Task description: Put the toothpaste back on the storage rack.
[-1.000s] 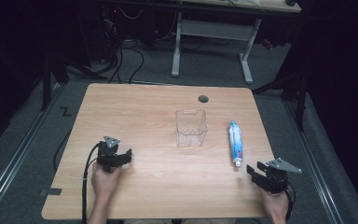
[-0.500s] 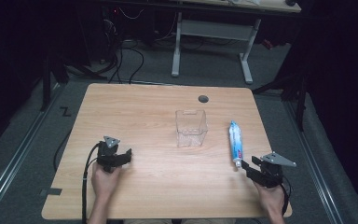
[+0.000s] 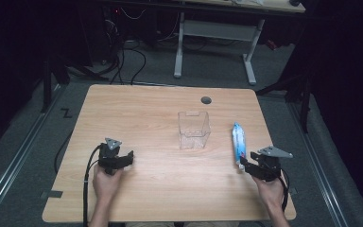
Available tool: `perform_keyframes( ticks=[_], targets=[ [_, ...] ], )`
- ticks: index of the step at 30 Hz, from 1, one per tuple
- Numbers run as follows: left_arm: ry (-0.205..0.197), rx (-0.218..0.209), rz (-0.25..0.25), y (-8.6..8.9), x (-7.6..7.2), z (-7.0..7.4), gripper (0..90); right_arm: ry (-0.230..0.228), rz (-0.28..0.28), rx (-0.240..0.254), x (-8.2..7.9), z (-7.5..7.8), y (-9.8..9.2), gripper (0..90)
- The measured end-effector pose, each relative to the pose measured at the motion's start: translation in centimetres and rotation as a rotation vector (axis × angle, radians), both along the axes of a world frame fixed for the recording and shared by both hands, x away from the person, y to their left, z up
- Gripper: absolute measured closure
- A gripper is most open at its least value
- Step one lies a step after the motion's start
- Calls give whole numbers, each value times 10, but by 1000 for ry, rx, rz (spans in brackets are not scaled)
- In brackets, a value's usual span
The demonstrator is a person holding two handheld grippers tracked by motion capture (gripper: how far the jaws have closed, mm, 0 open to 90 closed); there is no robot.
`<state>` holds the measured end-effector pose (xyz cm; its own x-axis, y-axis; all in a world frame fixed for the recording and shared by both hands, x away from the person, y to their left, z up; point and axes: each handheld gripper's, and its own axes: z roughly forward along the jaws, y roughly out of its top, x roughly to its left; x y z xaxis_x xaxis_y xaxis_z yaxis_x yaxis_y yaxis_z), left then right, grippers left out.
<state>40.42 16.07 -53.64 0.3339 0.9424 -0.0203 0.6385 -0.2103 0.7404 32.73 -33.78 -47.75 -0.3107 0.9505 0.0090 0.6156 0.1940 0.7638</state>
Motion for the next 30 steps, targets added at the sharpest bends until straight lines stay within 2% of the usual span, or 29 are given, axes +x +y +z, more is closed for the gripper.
perform_keyframes(
  ticks=[14, 18, 25, 30],
  targets=[
    [0, 3, -1, 0, 0, 0, 259, 41, -3, -10, 28, 3, 5, 465],
    [0, 3, -1, 0, 0, 0, 259, 56, -4, -21, 40, 3, 7, 463],
    [0, 6, 0, 0, 0, 0, 263, 99, -5, -5, 55, 0, 5, 451],
    [-1, 6, 0, 0, 0, 0, 263, 110, 0, -8, 64, 4, 6, 454]
  ],
)
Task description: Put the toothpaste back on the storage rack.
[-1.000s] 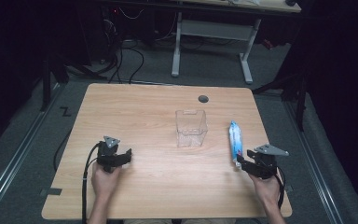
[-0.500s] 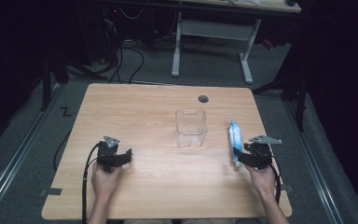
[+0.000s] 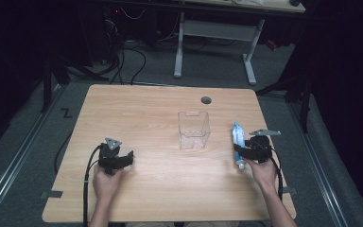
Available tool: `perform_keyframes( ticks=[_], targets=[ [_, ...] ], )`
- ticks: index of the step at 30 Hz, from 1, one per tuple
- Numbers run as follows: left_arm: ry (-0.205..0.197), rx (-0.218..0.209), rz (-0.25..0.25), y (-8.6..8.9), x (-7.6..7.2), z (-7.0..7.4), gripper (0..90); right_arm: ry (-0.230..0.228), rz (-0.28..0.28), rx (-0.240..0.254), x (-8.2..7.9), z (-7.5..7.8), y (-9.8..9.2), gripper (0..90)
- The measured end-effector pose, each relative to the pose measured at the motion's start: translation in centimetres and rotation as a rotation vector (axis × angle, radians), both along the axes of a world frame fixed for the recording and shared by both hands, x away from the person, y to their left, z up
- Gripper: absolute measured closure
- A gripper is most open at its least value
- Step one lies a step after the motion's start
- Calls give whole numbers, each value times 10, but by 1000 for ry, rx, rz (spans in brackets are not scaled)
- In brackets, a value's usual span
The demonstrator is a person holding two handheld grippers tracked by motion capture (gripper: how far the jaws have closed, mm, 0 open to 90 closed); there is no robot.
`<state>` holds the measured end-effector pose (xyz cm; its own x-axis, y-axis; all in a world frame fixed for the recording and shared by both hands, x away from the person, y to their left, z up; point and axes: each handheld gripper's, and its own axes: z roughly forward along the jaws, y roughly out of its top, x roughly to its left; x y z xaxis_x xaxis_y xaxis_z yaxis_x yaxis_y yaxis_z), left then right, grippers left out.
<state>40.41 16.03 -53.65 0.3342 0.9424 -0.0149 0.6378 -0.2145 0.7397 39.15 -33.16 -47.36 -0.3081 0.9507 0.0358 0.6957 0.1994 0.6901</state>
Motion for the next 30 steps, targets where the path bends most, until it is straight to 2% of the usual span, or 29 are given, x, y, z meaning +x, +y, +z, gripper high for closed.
perform_keyframes(
  ticks=[3, 9, 12, 18, 22, 30],
  targets=[
    [0, 0, 0, 0, 0, 0, 263, -8, -9, -7, 6, 3, 1, 458],
    [0, 1, 0, 0, 0, 0, 261, 12, -32, -29, 20, 4, 1, 450],
    [0, 0, 0, 0, 0, 0, 261, 46, -49, -31, 26, 2, -1, 441],
    [0, 2, -1, 0, 0, 0, 259, 84, -78, -35, 37, -2, -5, 437],
    [-1, 2, 1, 0, 0, 0, 258, 82, -91, -26, 42, -3, -5, 449],
    [0, 2, 1, 0, 0, 0, 258, 131, -111, -24, 50, -13, -9, 448]
  ],
)
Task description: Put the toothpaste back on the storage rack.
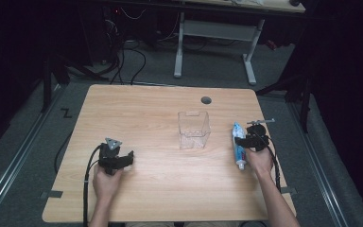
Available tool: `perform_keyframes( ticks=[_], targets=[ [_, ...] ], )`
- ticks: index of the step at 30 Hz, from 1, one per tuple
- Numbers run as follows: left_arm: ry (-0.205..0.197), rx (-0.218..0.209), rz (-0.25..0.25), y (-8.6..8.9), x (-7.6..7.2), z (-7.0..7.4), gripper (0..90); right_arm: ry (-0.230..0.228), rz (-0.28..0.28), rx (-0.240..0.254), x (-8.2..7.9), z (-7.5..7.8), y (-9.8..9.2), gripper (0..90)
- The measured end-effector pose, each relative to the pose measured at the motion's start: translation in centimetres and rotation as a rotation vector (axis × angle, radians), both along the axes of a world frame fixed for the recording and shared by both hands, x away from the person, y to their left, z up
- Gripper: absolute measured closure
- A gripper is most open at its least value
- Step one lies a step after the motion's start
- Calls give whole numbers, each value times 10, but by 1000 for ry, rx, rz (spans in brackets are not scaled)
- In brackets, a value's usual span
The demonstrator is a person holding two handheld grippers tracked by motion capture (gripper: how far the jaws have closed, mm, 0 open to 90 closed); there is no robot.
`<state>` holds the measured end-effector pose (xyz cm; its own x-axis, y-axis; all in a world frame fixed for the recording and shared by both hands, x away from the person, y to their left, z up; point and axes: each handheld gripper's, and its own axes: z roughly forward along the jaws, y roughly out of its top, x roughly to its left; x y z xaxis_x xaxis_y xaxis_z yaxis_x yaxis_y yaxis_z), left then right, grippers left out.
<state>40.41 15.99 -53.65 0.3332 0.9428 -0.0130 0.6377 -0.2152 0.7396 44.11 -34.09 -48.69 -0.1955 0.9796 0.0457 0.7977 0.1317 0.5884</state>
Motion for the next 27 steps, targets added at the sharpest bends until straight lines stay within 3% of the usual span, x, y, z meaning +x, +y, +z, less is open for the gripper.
perform_keyframes(
  ticks=[1, 9, 14, 23, 27],
  targets=[
    [0, 1, 0, 0, 0, 0, 258, 10, -2, 18, 2, -2, -1, 448],
    [0, 1, 0, 0, 0, 0, 258, 14, -11, 26, 5, -4, 0, 455],
    [0, 1, 0, 0, 0, 0, 257, 39, -16, 17, 10, -2, 1, 452],
    [0, 1, -1, 0, 0, 0, 256, 86, -40, 52, 21, -8, 2, 455],
    [0, 2, -1, 0, 0, 0, 256, 103, -44, 32, 26, -8, 6, 460]
  ],
)
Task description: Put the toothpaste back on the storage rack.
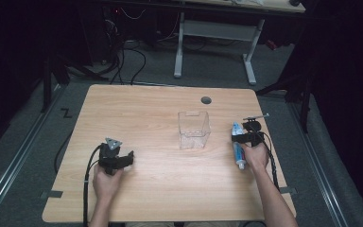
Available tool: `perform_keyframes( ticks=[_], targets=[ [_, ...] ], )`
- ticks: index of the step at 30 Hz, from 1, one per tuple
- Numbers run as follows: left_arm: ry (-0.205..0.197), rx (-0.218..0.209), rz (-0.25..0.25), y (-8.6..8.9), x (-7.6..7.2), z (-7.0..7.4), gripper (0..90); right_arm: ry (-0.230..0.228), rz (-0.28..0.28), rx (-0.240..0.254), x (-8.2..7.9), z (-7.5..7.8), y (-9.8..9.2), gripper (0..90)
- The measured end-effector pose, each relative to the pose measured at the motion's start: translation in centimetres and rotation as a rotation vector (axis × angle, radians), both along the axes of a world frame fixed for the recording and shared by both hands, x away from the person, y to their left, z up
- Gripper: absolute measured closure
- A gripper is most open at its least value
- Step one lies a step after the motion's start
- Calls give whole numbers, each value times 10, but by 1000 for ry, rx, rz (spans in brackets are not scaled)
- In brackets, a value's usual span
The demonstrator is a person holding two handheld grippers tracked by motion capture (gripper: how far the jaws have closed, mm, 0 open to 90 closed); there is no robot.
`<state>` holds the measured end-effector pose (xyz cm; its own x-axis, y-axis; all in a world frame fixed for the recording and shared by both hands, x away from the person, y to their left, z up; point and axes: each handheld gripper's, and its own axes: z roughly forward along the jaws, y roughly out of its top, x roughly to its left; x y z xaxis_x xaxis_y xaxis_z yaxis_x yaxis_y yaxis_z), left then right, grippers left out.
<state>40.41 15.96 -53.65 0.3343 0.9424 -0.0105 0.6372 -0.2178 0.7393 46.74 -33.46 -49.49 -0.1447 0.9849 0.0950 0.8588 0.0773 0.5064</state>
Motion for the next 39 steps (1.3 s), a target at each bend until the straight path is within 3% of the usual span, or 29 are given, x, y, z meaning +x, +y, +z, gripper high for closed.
perform_keyframes(
  ticks=[9, 14, 18, 31, 39],
  targets=[
    [0, 0, 0, 0, 0, 0, 255, 24, 0, -30, 7, 0, 7, 467],
    [0, 0, 0, 0, 0, 0, 255, 49, 23, -27, 9, -4, 13, 536],
    [0, 0, 0, 0, 0, 0, 254, 35, 48, -62, 10, -6, 21, 582],
    [0, -1, -1, 0, 0, 0, 253, 62, 78, 18, 9, -1, 15, 685],
    [0, -1, -1, 0, 0, 0, 253, 34, 141, 18, -1, 6, 16, 694]
  ],
)
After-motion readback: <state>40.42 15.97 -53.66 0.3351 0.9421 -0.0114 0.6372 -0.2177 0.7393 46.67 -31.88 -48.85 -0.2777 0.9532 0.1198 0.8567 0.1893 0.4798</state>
